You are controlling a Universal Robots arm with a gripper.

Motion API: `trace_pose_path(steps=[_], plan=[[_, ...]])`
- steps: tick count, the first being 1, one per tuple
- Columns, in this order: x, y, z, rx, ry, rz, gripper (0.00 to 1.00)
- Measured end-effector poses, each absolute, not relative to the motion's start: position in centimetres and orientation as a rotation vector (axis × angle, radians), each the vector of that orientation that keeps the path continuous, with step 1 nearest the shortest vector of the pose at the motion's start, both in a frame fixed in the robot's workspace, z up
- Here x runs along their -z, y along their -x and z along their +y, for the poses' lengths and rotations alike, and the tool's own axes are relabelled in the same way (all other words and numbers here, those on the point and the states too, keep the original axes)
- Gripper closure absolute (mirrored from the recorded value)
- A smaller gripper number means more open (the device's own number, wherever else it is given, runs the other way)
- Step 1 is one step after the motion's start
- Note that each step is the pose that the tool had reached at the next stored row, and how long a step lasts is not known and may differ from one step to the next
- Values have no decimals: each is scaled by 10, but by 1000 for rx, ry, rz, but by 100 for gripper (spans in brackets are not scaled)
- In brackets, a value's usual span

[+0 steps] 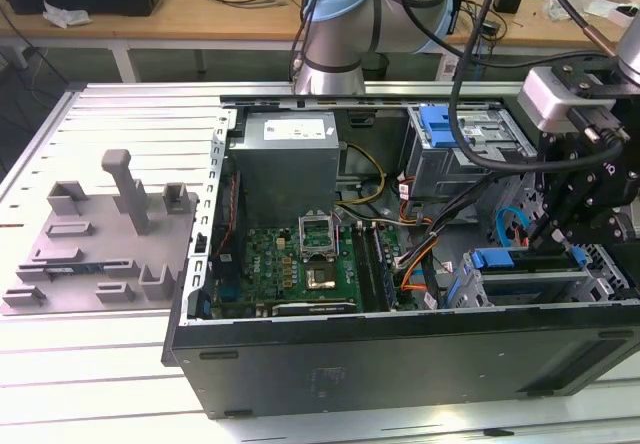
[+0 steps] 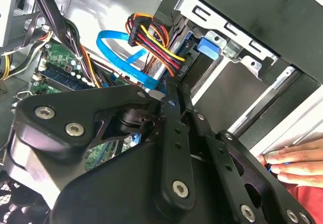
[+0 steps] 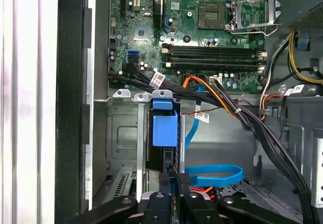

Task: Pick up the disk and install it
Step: 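Insert the second disk wire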

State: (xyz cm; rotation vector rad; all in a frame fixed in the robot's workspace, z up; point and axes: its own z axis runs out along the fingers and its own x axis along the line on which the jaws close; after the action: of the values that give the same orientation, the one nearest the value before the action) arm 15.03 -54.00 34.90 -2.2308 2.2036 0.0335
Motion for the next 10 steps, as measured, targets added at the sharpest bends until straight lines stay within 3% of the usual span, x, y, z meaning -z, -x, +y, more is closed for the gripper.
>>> trace_pose_path(steps=[10], plan=[[-348,-140,-540,7,2217,2161,84]])
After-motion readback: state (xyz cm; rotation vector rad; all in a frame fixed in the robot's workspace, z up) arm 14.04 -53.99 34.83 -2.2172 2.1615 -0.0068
